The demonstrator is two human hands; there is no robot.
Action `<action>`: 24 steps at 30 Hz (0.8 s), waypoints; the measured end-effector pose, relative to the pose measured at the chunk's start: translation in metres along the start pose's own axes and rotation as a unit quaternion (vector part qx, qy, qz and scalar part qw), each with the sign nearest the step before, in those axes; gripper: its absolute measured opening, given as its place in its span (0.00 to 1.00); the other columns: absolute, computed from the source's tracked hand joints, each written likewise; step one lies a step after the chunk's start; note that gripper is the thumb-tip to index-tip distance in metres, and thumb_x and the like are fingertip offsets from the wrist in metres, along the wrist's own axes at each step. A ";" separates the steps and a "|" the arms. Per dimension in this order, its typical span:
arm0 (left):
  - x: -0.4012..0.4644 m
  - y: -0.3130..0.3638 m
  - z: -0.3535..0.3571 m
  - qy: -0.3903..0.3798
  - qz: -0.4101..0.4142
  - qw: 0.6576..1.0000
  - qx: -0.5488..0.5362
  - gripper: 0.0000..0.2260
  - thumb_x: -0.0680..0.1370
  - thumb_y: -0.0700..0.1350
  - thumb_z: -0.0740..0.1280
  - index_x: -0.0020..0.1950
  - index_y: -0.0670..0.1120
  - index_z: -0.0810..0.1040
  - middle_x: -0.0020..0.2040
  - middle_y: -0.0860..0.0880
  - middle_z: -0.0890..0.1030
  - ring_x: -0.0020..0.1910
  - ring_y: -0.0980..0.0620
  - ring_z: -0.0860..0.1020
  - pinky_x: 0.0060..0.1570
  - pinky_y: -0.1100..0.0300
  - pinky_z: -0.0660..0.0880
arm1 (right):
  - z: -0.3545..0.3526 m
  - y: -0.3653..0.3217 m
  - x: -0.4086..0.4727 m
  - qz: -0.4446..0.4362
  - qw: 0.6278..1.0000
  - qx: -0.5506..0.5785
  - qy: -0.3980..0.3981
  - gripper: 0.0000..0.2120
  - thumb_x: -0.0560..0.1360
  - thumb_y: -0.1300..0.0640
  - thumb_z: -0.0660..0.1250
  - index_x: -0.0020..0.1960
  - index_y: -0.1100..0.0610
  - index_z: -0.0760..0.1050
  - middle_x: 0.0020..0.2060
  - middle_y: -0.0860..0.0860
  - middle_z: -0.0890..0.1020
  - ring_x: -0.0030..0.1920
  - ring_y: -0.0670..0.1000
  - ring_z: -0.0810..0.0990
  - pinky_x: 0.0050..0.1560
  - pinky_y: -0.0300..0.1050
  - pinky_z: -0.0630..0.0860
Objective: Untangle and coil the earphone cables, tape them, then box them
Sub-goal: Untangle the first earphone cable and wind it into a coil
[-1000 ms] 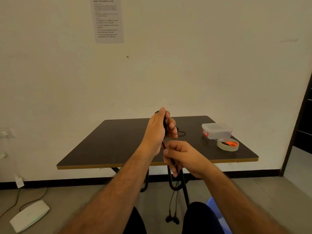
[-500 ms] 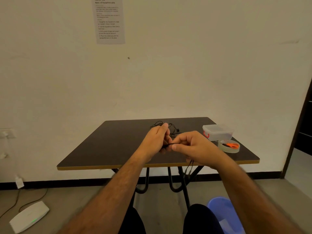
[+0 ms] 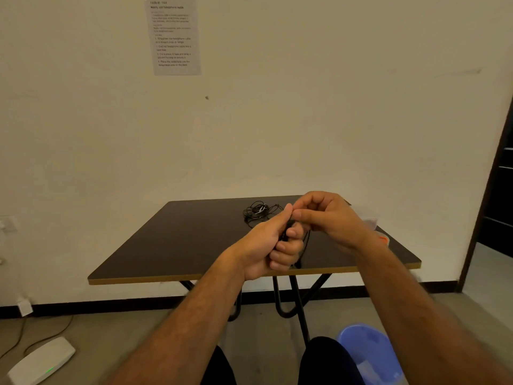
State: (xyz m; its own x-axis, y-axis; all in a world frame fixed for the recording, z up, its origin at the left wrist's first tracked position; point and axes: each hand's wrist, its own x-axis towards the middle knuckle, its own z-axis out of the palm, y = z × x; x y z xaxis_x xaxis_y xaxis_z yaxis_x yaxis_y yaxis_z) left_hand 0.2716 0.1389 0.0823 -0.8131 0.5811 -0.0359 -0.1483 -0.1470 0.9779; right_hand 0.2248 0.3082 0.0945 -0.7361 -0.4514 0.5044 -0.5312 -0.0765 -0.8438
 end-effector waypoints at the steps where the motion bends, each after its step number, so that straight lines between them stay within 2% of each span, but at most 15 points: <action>1: 0.000 0.001 0.003 -0.011 0.005 1.000 -0.013 0.21 0.78 0.65 0.54 0.35 0.50 0.65 0.25 0.54 0.60 0.21 0.59 0.57 0.23 0.65 0.51 | 0.003 0.003 -0.001 0.006 1.000 0.023 0.009 0.03 0.70 0.56 0.75 0.43 0.55 0.83 0.36 0.55 0.83 0.38 0.53 0.80 0.41 0.44 0.77; 5: -0.001 0.004 0.008 -0.006 0.050 0.998 -0.024 0.20 0.82 0.59 0.53 0.35 0.50 0.66 0.26 0.54 0.61 0.22 0.58 0.57 0.23 0.64 0.52 | 0.018 0.011 -0.005 0.033 0.993 0.109 0.029 0.05 0.73 0.55 0.69 0.40 0.53 0.83 0.35 0.51 0.83 0.38 0.47 0.81 0.40 0.40 0.78; 10: 0.000 0.010 0.009 0.008 0.124 0.991 -0.053 0.20 0.83 0.56 0.52 0.35 0.49 0.66 0.26 0.53 0.62 0.22 0.57 0.58 0.23 0.64 0.55 | 0.032 0.018 -0.011 0.065 0.989 0.130 0.025 0.07 0.75 0.56 0.69 0.40 0.52 0.83 0.37 0.54 0.82 0.40 0.52 0.80 0.45 0.48 0.77; 12: 0.000 0.014 0.009 0.030 0.158 0.985 -0.056 0.19 0.83 0.56 0.53 0.36 0.48 0.66 0.27 0.52 0.62 0.22 0.57 0.59 0.23 0.63 0.56 | 0.037 0.021 -0.017 0.077 0.988 0.134 0.018 0.07 0.77 0.56 0.66 0.43 0.56 0.83 0.37 0.56 0.82 0.37 0.52 0.80 0.42 0.49 0.78; 14: 0.000 0.017 0.009 0.060 0.191 0.979 -0.048 0.19 0.84 0.55 0.53 0.36 0.47 0.66 0.27 0.51 0.62 0.23 0.56 0.59 0.24 0.63 0.57 | 0.042 0.023 -0.021 0.084 0.988 0.130 0.010 0.08 0.76 0.56 0.66 0.46 0.59 0.81 0.36 0.56 0.82 0.36 0.52 0.80 0.41 0.49 0.79; 17: 0.000 0.019 0.010 0.100 0.233 0.967 -0.027 0.19 0.84 0.54 0.52 0.37 0.47 0.65 0.28 0.51 0.63 0.24 0.55 0.61 0.24 0.62 0.60 | 0.048 0.024 -0.027 0.098 0.987 0.130 0.009 0.07 0.72 0.54 0.70 0.46 0.56 0.82 0.38 0.57 0.83 0.41 0.54 0.82 0.47 0.52 0.79; 19: 0.000 0.020 0.008 0.128 0.262 0.957 0.001 0.18 0.85 0.54 0.51 0.38 0.47 0.65 0.28 0.51 0.64 0.24 0.54 0.62 0.25 0.60 0.61 | 0.053 0.025 -0.028 0.116 0.980 0.161 0.014 0.10 0.72 0.54 0.70 0.50 0.57 0.80 0.41 0.57 0.83 0.42 0.56 0.83 0.44 0.52 0.80; 21: 0.002 0.020 0.007 0.153 0.284 0.946 0.026 0.19 0.85 0.54 0.50 0.38 0.46 0.65 0.27 0.51 0.65 0.24 0.53 0.65 0.26 0.60 0.64 | 0.057 0.025 -0.029 0.132 0.972 0.191 0.023 0.11 0.74 0.55 0.69 0.54 0.58 0.78 0.42 0.58 0.83 0.39 0.55 0.84 0.38 0.49 0.82; 24: 0.004 0.017 0.004 0.176 0.314 0.932 0.043 0.19 0.85 0.53 0.50 0.38 0.45 0.66 0.28 0.50 0.68 0.26 0.51 0.68 0.29 0.59 0.71 | 0.063 0.020 -0.030 0.146 0.962 0.229 0.035 0.11 0.78 0.56 0.65 0.59 0.58 0.75 0.44 0.57 0.84 0.35 0.53 0.84 0.34 0.46 0.82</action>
State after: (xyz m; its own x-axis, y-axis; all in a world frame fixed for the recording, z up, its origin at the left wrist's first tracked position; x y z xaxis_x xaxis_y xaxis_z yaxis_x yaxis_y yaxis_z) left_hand 0.2681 0.1417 0.0991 -0.8610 0.1006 0.4985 0.4526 -0.2954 0.8414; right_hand 0.2628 0.2644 0.0506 -0.8604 -0.4543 0.2311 -0.0684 -0.3464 -0.9356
